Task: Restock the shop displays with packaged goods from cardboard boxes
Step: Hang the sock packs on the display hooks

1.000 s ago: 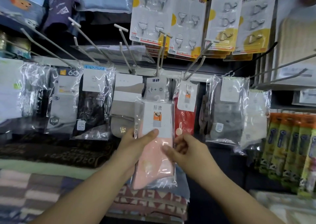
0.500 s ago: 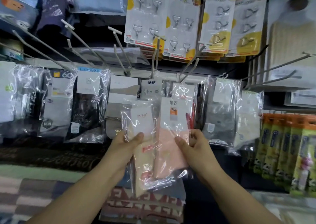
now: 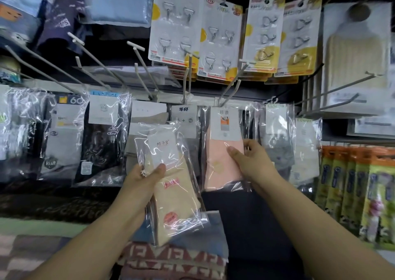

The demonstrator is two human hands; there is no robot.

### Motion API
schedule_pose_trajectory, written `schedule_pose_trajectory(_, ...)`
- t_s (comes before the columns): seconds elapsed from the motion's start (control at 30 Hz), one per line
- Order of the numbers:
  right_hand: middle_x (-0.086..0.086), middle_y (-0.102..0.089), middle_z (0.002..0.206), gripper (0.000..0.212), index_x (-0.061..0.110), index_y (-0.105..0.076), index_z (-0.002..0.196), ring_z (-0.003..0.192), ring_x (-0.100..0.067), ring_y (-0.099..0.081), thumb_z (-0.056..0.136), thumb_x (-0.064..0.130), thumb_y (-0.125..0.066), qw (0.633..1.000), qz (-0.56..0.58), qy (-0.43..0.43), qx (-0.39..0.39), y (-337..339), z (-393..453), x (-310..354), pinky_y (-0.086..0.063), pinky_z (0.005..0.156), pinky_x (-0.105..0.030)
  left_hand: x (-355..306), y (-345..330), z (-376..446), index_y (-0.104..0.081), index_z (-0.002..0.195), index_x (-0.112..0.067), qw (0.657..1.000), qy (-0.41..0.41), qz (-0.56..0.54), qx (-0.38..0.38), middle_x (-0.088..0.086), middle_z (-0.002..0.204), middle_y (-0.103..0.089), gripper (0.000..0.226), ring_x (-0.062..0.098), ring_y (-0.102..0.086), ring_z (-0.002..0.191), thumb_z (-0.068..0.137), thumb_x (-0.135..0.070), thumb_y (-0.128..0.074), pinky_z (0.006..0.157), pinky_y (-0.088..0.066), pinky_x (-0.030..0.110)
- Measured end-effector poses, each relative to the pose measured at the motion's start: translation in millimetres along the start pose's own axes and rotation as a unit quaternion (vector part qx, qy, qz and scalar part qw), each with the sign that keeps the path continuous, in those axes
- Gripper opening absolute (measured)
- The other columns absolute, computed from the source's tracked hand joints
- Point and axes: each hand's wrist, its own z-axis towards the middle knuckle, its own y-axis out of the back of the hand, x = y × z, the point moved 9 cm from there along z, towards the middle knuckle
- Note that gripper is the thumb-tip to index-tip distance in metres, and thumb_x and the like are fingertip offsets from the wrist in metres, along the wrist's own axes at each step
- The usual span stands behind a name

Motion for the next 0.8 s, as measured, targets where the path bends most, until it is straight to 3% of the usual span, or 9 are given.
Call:
schedule_pose_trajectory(0.07,-0.007,-0.068,0.112,0.025,0.020,-0.052,0.112,0.092,-0.024,-0.068,0.090,0.022,-0.064,1.000,0.009,-0.010,0.015,-1.1,-2.7,-9.2,-0.058,0.079,-0.045,0.7,2.8,-1.0,-0.060,0.111,-0.013,1.000,0.000,0.004,-0.006,0.009,0.095,-0.074,0.026,0.029,-0.071,0.085,0.087,-0.022,-0.066,0.067,-0.054,0.034)
schedule_pose_trajectory(0.17,-0.007,-0.061,0.121,0.054,0.014,-0.046,0.132,0.102,-0.024,-0.064,0.085,0.020,-0.070,0.997,-0.079,-0.010,-0.008,3.8,-19.7,-18.3,-0.054,0.089,-0.048,0.4,3.4,-5.5,-0.060,0.111,-0.013,1.000,0.003,0.004,-0.008,0.008,0.093,-0.075,0.025,0.025,-0.072,0.079,0.088,-0.020,-0.066,0.058,-0.054,0.029)
schedule_pose_trajectory(0.23,-0.009,-0.043,0.134,0.075,0.013,-0.036,0.142,0.121,-0.025,-0.045,0.078,0.018,-0.075,0.971,-0.212,0.057,-0.092,12.1,-40.8,-9.6,-0.039,0.107,-0.044,-0.6,1.7,-7.8,-0.060,0.110,-0.012,1.000,-0.001,0.001,-0.006,0.008,0.093,-0.074,0.023,0.022,-0.072,0.075,0.088,-0.018,-0.065,0.053,-0.054,0.026)
schedule_pose_trajectory(0.27,-0.007,-0.036,0.132,0.075,0.013,-0.037,0.140,0.121,-0.022,-0.037,0.077,0.017,-0.076,0.951,-0.252,0.126,-0.130,10.7,-57.7,5.4,-0.033,0.108,-0.039,-1.7,0.0,-9.2,-0.060,0.109,-0.013,1.000,-0.001,0.000,-0.006,0.008,0.092,-0.074,0.022,0.020,-0.071,0.074,0.088,-0.018,-0.066,0.053,-0.054,0.026)
schedule_pose_trajectory(0.33,0.005,-0.035,0.118,0.056,0.018,-0.046,0.127,0.109,-0.010,-0.037,0.079,0.021,-0.075,0.936,-0.250,0.221,-0.116,-5.6,-83.2,25.5,-0.033,0.097,-0.016,-3.3,-4.6,-11.4,-0.060,0.106,-0.014,1.000,-0.001,-0.002,-0.003,0.006,0.090,-0.074,0.021,0.019,-0.072,0.072,0.087,-0.017,-0.067,0.054,-0.054,0.026)
schedule_pose_trajectory(0.4,0.011,-0.045,0.107,0.043,0.027,-0.046,0.112,0.093,-0.003,-0.048,0.080,0.035,-0.073,0.961,-0.211,0.180,-0.010,-30.7,-88.7,23.3,-0.039,0.076,-0.004,-4.8,-12.5,-14.2,-0.061,0.106,-0.012,1.000,-0.002,-0.018,0.011,0.008,0.087,-0.075,0.023,0.021,-0.072,0.071,0.085,-0.014,-0.068,0.054,-0.055,0.027)
schedule_pose_trajectory(0.53,0.007,-0.061,0.086,0.045,0.021,-0.050,0.094,0.072,-0.004,-0.057,0.072,0.052,-0.074,0.974,-0.193,0.074,0.089,-58.1,-87.1,6.5,-0.045,0.057,-0.012,-6.8,-28.1,-20.5,-0.061,0.107,-0.011,0.999,-0.002,-0.028,0.036,0.011,0.086,-0.075,0.027,0.022,-0.072,0.067,0.082,-0.014,-0.072,0.050,-0.054,0.027)
schedule_pose_trajectory(0.73,0.015,-0.060,0.056,0.026,0.022,-0.053,0.076,0.049,0.006,-0.054,0.080,0.034,-0.075,0.992,-0.108,0.053,0.049,-39.5,-80.8,-3.3,-0.039,0.046,-0.011,-7.9,-23.1,-15.7,-0.063,0.104,-0.016,0.999,-0.015,0.019,0.021,0.007,0.094,-0.074,0.017,0.020,-0.071,0.081,0.089,-0.025,-0.063,0.067,-0.053,0.030)
schedule_pose_trajectory(0.8,0.010,-0.070,0.068,0.022,0.018,-0.057,0.083,0.062,-0.002,-0.065,0.081,0.032,-0.074,0.997,-0.065,0.028,0.031,-28.5,-76.4,-9.7,-0.054,0.057,-0.027,-6.3,-19.3,-14.2,-0.063,0.105,-0.016,1.000,-0.009,0.019,0.018,0.008,0.096,-0.072,0.015,0.020,-0.069,0.081,0.092,-0.023,-0.060,0.067,-0.051,0.031)
